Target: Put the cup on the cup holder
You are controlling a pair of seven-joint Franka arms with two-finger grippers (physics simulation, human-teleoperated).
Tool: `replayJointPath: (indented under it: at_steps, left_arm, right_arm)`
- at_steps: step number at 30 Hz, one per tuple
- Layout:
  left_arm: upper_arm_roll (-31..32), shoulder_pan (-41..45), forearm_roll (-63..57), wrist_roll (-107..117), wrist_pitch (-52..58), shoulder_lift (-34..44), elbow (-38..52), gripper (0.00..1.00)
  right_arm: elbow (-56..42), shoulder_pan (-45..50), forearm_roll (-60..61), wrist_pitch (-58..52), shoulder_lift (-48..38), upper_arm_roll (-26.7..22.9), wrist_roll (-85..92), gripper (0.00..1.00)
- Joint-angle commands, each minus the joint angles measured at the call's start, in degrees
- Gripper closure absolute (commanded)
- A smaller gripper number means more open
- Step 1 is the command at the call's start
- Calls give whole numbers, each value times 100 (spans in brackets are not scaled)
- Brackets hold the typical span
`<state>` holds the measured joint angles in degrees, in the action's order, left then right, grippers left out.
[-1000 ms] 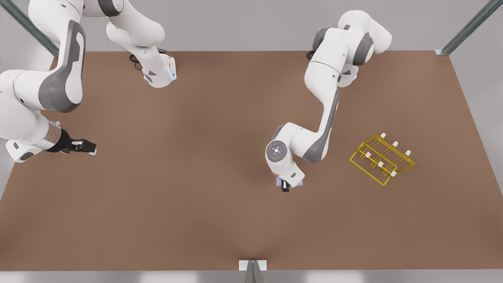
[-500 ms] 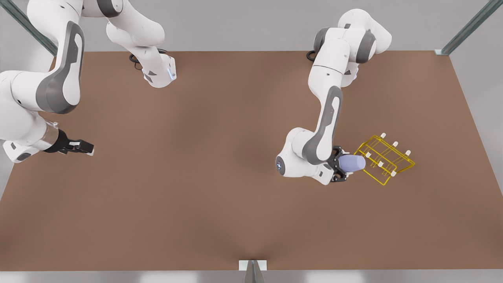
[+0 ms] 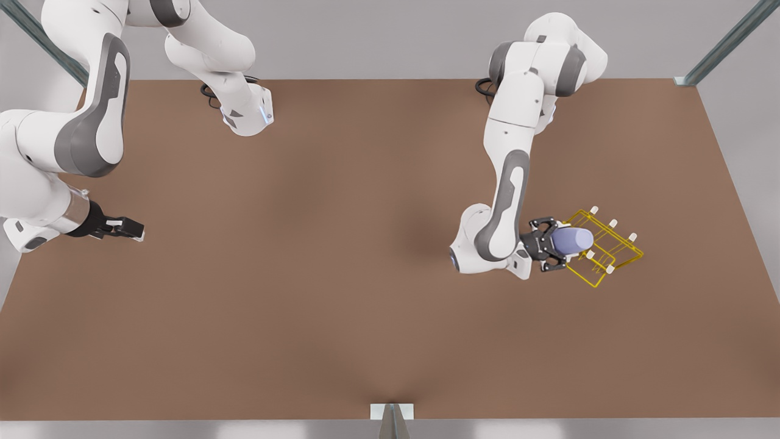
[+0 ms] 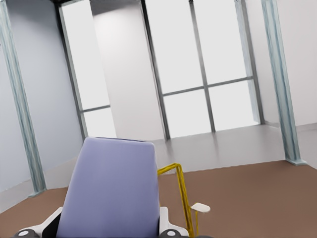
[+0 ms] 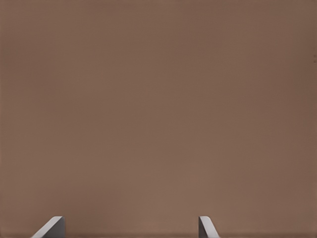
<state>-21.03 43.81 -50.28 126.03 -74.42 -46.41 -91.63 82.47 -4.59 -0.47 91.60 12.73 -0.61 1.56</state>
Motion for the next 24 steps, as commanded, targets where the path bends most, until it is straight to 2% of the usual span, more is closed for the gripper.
replayJointPath:
  at_steps: [1,20,21,22,24]
  left_arm:
    - [-7,-13,-175,1125,-328,10,-223,19]
    - [-7,-145,-676,1679,-600,80,-874,19]
    - [-7,-145,-676,1679,-600,80,-882,14]
    - [2,-154,-685,1627,-592,80,-926,0]
    - [-7,-145,-676,1618,-574,80,-926,0]
  right_arm:
    - [-3,-7,3,-11,-16,-1,29,0]
    - [-3,-16,3,-2,-7,-9,55,0]
    - [-3,-16,12,-2,-7,-9,55,0]
    - [-3,-24,12,-2,-7,-9,55,0]
    - [-12,-16,12,7,-7,-9,37,0]
